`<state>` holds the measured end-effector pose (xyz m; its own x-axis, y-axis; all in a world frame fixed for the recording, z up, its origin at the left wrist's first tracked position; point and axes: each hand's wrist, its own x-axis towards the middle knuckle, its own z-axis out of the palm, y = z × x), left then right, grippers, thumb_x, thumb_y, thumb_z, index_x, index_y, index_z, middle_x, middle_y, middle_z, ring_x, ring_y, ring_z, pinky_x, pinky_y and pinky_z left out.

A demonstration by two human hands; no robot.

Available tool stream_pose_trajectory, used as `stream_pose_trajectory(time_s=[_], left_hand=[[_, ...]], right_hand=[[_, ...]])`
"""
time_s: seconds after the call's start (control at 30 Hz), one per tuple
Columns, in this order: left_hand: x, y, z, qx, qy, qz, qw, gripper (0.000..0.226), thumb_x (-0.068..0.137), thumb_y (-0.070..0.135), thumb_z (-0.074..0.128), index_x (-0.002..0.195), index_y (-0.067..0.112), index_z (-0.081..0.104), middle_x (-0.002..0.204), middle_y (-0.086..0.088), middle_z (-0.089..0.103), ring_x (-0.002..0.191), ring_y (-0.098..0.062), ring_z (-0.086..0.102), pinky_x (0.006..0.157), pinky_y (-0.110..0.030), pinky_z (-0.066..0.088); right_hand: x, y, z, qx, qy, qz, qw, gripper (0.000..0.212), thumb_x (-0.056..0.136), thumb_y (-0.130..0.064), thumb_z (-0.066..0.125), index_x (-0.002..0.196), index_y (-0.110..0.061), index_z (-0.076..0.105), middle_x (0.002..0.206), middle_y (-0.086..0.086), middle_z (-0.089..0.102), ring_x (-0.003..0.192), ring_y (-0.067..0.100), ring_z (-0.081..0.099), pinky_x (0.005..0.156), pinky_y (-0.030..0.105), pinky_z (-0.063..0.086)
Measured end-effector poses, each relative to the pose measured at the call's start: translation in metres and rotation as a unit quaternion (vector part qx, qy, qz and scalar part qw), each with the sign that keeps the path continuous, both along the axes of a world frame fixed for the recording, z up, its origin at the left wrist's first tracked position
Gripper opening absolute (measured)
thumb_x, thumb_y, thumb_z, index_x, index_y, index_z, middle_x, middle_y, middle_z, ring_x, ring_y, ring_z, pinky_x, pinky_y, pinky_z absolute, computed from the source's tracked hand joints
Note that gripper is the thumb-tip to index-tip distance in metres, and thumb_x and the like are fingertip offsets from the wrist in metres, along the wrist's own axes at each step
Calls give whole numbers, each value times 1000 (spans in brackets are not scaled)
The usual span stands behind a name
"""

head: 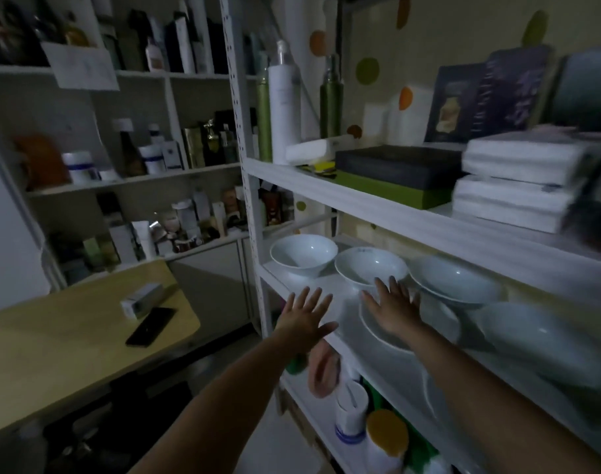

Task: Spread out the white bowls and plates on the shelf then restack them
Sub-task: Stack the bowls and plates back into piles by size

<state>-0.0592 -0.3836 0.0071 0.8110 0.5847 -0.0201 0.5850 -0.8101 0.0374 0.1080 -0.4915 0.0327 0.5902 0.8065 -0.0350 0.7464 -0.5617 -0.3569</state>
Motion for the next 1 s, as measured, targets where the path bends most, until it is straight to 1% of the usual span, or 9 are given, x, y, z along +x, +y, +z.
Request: stream_pose_trajectory(time_s=[0.2,0.3,0.37,0.47,0.53,0.63,0.83,0.93,1.0], left_hand=[[-11,128,8,-87,-81,122,985,73,95,59,25,153,23,-2,161,-2,-4,149,-26,-5,121,-45,4],[1,181,-3,-183,-169,150,957,88,87,64,41,152,12,10,159,-10,15,147,-31,13,119,-49,19],[15,208,-4,-281,-254,167,910,99,73,73,49,147,11,24,147,-15,37,138,-35,34,112,-48,34],[34,242,-5,-367,-321,185,854,69,91,48,52,142,4,33,139,-18,48,127,-35,47,102,-40,42],[45,269,-10,-421,-322,216,820,61,96,43,45,137,-1,38,133,-23,51,117,-39,53,93,-43,48],[62,301,-12,-590,-334,231,698,53,97,36,48,131,-4,42,107,-23,59,82,-36,59,64,-43,53],[84,331,-27,-665,-322,246,627,47,100,24,44,144,14,31,141,-22,43,115,-47,50,39,-40,54],[90,340,-29,-674,-318,255,616,49,101,23,43,146,14,26,144,-22,39,123,-48,45,39,-44,54],[91,343,-26,-677,-311,259,614,47,102,23,40,146,13,27,144,-22,39,125,-48,43,45,-49,55]], right_hand=[[-3,114,-12,21,29,27,999,65,98,-54,24,152,-20,15,161,10,8,149,27,8,120,47,7],[2,150,-25,107,81,-3,991,59,98,-47,36,144,-11,36,149,13,38,139,28,35,112,39,30],[4,169,-30,197,101,-57,973,44,98,-41,42,124,-9,56,125,13,61,119,28,55,95,35,42],[7,195,-35,247,66,-142,956,42,100,-37,37,96,-5,65,99,14,69,94,29,62,72,30,41],[10,210,-42,259,83,-222,936,50,101,-38,33,92,-2,66,94,16,70,90,32,64,69,29,41],[13,227,-56,241,116,-321,909,59,103,-40,26,95,-2,70,100,16,70,94,31,63,72,28,38],[10,232,-75,367,277,-469,754,66,99,-46,34,51,-5,54,68,22,64,60,32,60,67,44,54],[9,227,-80,426,344,-500,671,57,99,-47,36,72,-1,57,56,11,59,41,20,57,41,23,45],[8,224,-78,478,405,-497,601,37,98,-41,43,104,-6,56,67,9,57,57,23,60,48,28,48]])
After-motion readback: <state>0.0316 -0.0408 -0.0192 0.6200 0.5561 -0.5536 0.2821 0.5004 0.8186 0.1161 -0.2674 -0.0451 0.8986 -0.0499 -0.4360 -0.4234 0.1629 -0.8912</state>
